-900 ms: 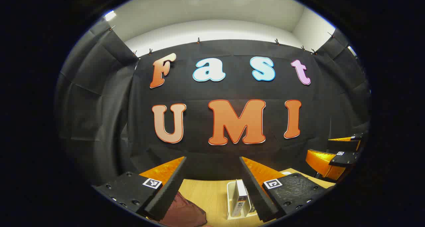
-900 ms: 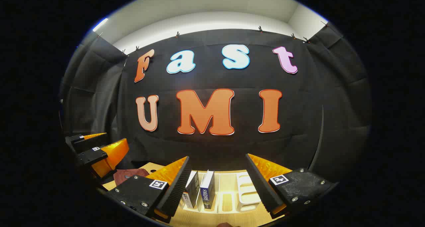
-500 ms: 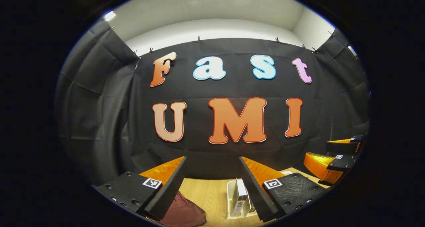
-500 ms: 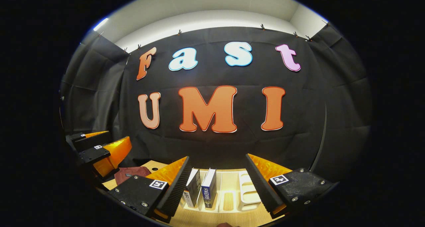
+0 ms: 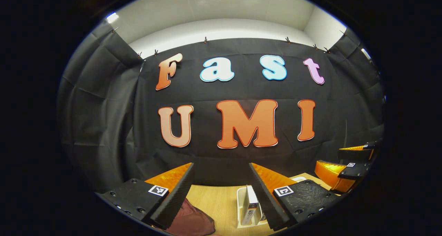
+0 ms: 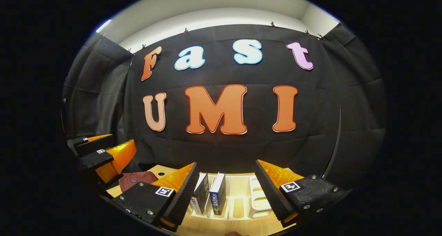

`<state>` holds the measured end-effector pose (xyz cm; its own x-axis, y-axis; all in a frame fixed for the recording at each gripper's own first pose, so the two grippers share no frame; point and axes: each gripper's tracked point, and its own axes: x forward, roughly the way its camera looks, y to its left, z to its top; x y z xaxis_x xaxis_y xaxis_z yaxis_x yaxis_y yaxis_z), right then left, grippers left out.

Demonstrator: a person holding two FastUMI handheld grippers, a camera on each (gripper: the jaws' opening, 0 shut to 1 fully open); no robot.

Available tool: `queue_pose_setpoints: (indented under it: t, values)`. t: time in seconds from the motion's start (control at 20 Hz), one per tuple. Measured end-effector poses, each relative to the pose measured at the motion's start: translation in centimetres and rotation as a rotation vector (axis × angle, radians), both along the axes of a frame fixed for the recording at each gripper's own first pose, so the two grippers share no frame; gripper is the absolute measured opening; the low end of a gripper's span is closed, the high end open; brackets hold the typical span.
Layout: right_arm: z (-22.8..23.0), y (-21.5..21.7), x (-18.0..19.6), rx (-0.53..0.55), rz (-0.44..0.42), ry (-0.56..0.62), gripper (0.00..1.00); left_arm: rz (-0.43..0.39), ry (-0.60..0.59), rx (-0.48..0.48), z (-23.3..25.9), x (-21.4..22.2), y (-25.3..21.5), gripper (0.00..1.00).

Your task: Open the schoolbag, grab two books from the bookshelf and put them into the schoolbag.

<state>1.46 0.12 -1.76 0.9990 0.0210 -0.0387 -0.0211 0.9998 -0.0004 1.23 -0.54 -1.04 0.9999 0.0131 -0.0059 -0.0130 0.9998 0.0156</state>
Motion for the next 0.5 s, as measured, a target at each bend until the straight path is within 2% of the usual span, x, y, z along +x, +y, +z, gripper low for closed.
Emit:
queue_pose_setpoints:
  t: [0.5]
  values:
    - [-0.57, -0.18, 0.85, -0.005, 0.004, 0.015, 0.96, 0.005, 0.004, 0.007, -0.20, 0.70, 0.23, 0.95]
